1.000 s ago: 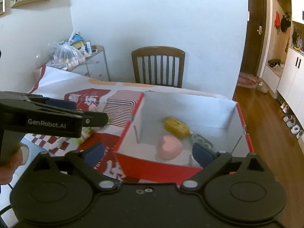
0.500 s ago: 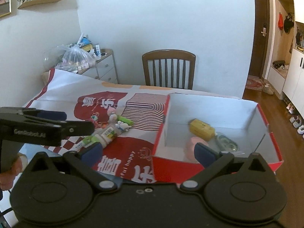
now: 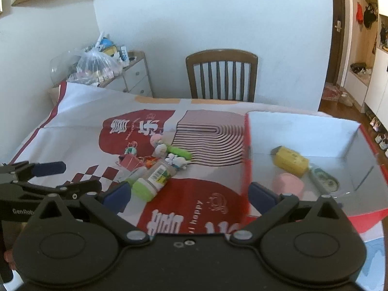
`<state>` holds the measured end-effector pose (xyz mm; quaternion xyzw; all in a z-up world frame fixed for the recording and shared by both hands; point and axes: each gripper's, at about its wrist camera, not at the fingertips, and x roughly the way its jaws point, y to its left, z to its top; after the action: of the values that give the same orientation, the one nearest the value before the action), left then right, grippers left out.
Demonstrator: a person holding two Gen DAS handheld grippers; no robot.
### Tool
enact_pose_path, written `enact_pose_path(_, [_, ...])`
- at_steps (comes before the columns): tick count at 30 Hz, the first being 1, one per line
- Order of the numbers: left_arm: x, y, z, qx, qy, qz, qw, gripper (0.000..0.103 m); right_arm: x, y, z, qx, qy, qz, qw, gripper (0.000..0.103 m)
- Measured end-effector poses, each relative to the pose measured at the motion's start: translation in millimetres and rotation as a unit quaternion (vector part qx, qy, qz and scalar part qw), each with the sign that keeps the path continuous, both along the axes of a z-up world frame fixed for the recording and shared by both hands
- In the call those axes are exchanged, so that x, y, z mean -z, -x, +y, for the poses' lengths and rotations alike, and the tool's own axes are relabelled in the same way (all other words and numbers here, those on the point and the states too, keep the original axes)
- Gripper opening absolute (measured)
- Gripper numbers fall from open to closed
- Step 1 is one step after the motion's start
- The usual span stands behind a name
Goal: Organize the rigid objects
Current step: 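Withdraw both tools from the box back toward the items on the cloth, then grasp the white-green glue stick with the left tool while the right tool grasps the green-lidded jar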
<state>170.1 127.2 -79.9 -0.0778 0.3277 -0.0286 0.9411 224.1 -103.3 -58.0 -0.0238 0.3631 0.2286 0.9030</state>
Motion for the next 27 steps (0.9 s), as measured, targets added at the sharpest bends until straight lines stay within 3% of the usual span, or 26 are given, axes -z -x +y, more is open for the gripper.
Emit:
enact_pose_path(10, [41,-17,24,-0.018,-0.034,0.009,0.9992,0.103,30,-30,54,-0.014,0.028,0.028,0.999,0.102])
enact_pose_path(17, [72,-37,25,-0.018,-0.052,0.045,0.9975,0.103,49,-47,79,-0.028,0.044,0.044,0.998,0.098])
enact_pose_path(27, [94,-51,26,-0.011,-0.053,0.062,0.9966,0.101,76,-75,106,-0.026,0.069,0.067,0.995,0.093])
